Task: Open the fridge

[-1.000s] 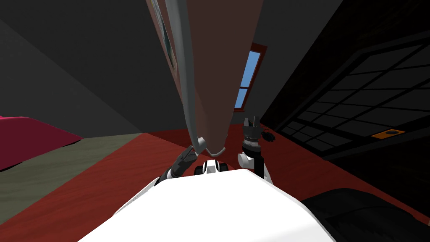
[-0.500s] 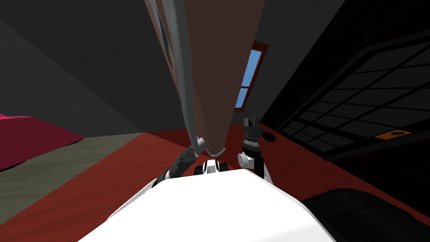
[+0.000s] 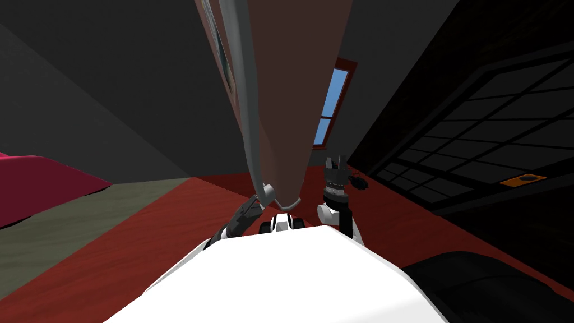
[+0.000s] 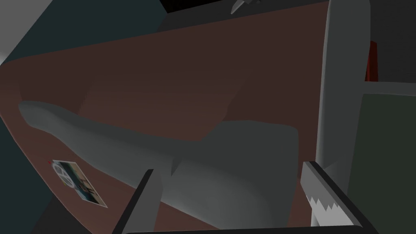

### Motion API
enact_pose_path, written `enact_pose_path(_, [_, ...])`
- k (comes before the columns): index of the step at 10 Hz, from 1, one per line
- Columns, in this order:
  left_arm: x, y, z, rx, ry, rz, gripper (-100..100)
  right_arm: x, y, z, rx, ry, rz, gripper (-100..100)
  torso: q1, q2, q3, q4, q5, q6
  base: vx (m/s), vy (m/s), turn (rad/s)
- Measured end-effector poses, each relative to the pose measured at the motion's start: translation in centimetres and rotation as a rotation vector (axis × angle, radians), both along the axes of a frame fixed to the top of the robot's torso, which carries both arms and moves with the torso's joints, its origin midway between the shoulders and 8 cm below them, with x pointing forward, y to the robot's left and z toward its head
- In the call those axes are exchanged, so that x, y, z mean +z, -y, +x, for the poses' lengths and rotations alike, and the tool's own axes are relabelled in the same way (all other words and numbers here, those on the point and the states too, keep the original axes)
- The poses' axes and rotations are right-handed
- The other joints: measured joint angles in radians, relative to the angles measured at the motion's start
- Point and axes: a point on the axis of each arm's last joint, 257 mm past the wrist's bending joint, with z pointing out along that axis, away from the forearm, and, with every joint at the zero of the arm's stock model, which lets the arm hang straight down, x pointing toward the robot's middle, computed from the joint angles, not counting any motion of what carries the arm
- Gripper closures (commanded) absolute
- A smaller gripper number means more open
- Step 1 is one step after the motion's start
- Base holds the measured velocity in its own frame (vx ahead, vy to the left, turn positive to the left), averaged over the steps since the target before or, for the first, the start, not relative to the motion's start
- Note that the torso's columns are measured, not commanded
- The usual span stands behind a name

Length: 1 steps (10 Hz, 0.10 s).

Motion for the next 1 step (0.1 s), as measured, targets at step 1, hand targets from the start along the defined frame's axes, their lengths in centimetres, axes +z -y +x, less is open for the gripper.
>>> enact_pose_path(1, [-0.01, -0.01, 0.01, 0.0, -0.001, 0.0, 0, 0.0, 0.0, 0.0, 0.0, 0.0, 0.0, 0, 0.0, 0.0, 0.0, 0.0, 0.0, 0.0, 0.0, 0.0, 0.0])
